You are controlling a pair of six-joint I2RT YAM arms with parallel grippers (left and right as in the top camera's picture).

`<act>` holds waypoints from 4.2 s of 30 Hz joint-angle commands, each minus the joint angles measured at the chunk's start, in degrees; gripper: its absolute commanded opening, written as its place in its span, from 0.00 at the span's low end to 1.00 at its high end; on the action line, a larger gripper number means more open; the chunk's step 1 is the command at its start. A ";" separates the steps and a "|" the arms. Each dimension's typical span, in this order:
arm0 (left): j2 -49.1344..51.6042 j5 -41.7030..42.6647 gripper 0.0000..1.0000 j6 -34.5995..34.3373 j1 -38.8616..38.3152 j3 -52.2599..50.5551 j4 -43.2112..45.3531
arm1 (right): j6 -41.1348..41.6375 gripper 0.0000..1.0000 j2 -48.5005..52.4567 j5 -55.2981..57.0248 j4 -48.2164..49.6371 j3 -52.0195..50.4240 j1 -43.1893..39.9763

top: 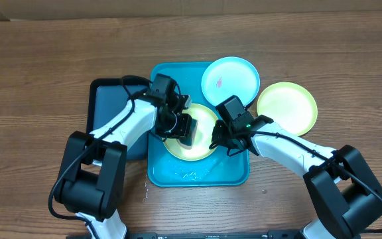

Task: Clean dirty plates on tray and stack at the side
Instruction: 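Scrub the yellow plate with the sponge while the right gripper holds it, then return the sponge to the black tray with the left gripper, then release the sponge and raise the left gripper away to the left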

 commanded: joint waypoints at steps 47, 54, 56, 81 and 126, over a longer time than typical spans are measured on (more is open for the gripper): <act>-0.66 12.92 0.04 7.21 3.39 9.01 -4.48 | -0.39 0.05 0.92 -0.26 -0.09 0.63 -0.04; -6.45 2.19 0.04 8.02 9.64 20.02 -17.57 | -0.37 0.05 0.92 -0.28 -0.07 0.63 -0.04; -7.85 -4.90 0.04 7.72 11.23 20.17 -19.39 | -0.37 0.05 0.92 -0.28 -0.09 0.63 -0.04; -7.54 -32.09 0.20 -2.80 15.63 1.79 -13.25 | -0.37 0.05 0.92 -0.28 -0.07 0.63 -0.04; -17.42 -9.79 1.00 -11.74 48.57 20.13 -21.22 | -1.66 0.04 -4.24 -6.14 -14.43 19.80 -4.09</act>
